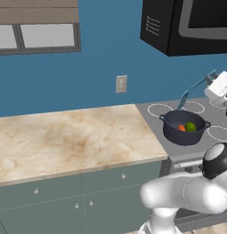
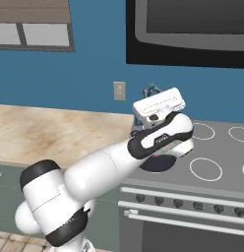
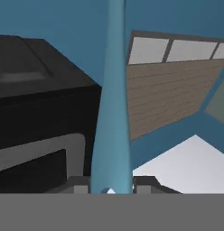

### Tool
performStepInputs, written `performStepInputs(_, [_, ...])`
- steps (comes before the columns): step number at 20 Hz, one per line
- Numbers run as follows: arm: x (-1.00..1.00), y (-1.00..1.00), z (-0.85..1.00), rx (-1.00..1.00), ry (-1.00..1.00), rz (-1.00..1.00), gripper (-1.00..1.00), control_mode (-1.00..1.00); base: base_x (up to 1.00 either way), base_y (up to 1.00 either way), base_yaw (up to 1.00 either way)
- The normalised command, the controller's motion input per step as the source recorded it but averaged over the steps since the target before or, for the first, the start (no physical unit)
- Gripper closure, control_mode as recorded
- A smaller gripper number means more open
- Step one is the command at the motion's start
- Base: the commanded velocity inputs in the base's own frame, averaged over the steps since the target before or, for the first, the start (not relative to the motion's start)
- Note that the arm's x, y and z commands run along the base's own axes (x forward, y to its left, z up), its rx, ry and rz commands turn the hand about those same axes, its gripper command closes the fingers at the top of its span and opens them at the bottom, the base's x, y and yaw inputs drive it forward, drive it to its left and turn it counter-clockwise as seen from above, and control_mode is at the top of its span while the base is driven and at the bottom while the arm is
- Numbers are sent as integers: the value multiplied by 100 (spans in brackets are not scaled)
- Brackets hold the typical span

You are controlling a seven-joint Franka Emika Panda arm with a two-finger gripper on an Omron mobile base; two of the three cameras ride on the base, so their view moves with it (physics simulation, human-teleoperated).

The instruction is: Put the carrot and lime in the pot. Retrieve the spatula and lightly stir the vegetables in the pot.

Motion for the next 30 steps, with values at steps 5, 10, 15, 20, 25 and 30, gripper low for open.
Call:
performStepInputs(5, [-2,-26,-21,-11,-8,0,100,-100,0,0,0])
performStepInputs(10, [-1,-22,-1,-5,13,0,100,-100,0,0,0])
performStepInputs(15, [-5,-10,0,0,29,0,100,-100,0,0,0])
performStepInputs(20, [-2,20,-33,0,4,0,100,-100,0,0,0])
performStepInputs(25, [10,19,-37,0,0,0,100,-100,0,0,0])
performStepInputs(30, [13,-5,-18,0,2,0,100,-100,0,0,0])
